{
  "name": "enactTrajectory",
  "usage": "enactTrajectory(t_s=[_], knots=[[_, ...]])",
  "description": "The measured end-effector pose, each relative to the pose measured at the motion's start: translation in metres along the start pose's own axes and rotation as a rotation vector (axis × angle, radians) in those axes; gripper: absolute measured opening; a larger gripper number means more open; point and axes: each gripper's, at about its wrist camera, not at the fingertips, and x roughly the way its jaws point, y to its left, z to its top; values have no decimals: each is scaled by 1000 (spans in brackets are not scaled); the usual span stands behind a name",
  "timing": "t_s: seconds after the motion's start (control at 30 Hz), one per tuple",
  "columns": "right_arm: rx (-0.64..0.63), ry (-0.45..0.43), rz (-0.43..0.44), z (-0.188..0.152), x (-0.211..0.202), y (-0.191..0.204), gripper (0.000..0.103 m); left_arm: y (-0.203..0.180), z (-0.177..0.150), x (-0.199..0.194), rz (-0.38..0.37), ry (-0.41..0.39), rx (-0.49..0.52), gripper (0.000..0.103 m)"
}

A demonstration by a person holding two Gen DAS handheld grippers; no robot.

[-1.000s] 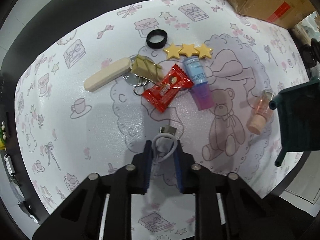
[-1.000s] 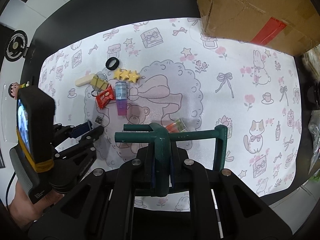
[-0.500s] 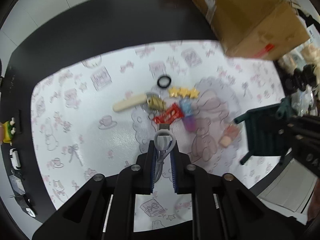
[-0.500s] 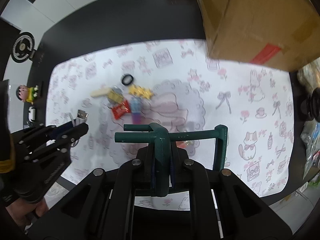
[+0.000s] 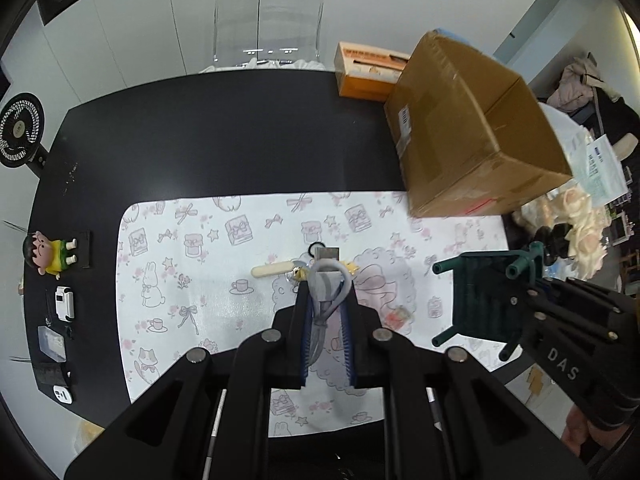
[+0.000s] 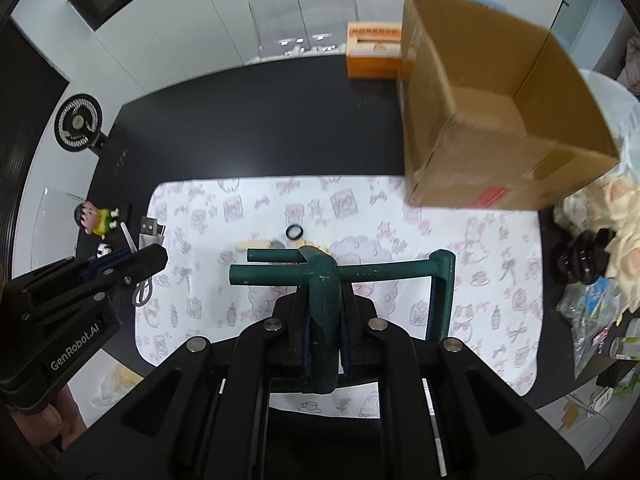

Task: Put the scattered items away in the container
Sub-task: 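Carry the chair toy in the right tool and cable in the left tool over the box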

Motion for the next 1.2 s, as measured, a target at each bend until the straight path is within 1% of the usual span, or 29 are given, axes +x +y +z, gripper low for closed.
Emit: enactTrajectory(t_s=[0.13, 0.3, 0.47, 0.6, 0.9, 1.03, 1.2], knots=[[9, -26, -5, 5, -18, -3, 11, -13, 8, -18, -10, -28, 18, 13], [31, -59, -5, 11, -36, -15, 11, -36, 16, -30, -32, -42, 47, 13], [47, -91, -15, 19, -55, -33, 11, -62, 27, -40, -48, -64, 72, 13], [61, -118, -31, 28, -69, -53, 11, -79, 39, -44, -66, -80, 71, 13], [83, -160, -62, 51, -91, -107, 11, -129, 74, -32, -97, -93, 106, 13], [79, -166, -67, 67, -91, -138, 11, -159, 92, -19, -114, -86, 125, 13], [77, -166, -73, 92, -85, -179, 11, -198, 123, -2, -132, -85, 145, 13]])
